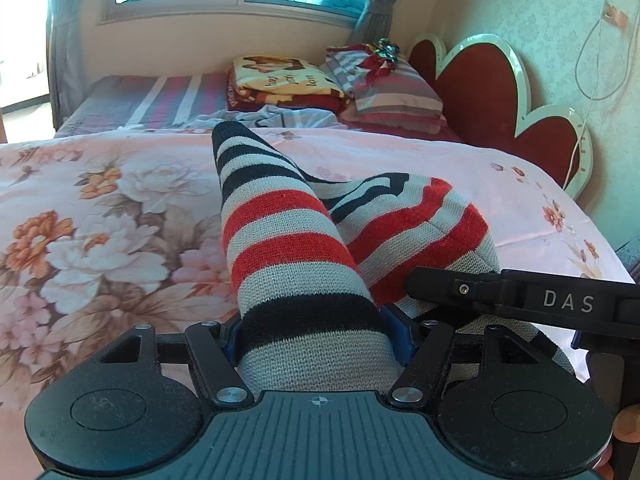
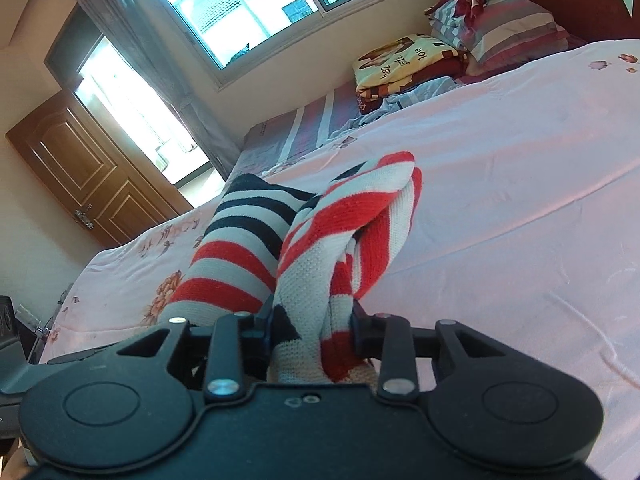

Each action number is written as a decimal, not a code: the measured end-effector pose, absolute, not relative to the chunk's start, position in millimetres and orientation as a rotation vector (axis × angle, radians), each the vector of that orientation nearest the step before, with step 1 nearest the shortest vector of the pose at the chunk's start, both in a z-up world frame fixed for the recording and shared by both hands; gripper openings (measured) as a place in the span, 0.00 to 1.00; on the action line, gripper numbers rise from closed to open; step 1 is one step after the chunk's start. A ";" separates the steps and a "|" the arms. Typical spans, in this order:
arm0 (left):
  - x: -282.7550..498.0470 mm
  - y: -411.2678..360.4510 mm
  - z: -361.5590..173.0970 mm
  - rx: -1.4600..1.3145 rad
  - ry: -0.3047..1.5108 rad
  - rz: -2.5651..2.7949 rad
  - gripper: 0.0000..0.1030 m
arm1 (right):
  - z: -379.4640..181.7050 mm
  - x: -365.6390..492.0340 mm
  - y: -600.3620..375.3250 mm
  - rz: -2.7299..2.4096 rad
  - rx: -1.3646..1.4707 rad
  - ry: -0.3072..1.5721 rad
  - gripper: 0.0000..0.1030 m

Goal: Fold small clothes

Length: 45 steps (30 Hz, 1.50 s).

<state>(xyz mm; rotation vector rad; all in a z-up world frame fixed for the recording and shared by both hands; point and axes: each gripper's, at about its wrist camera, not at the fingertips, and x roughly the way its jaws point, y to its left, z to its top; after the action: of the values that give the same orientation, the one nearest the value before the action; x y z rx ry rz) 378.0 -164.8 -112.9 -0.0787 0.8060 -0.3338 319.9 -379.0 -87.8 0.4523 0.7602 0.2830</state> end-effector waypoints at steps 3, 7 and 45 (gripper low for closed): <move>368.8 -142.1 -108.5 -0.084 0.795 -0.316 0.65 | -83.2 317.9 -360.0 0.305 0.445 0.754 0.32; 359.0 -98.1 -103.1 -0.099 0.780 -0.298 0.65 | -77.7 314.4 -325.8 0.329 0.437 0.745 0.32; 398.1 244.1 -186.8 -0.147 0.760 -0.106 0.85 | -129.1 341.1 -37.9 0.212 0.289 0.758 0.46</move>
<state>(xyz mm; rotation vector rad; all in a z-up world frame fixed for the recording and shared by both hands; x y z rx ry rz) 398.1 244.1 -186.8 -0.1474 0.7602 -0.1060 341.1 -37.9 -129.1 0.2887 0.7580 0.2121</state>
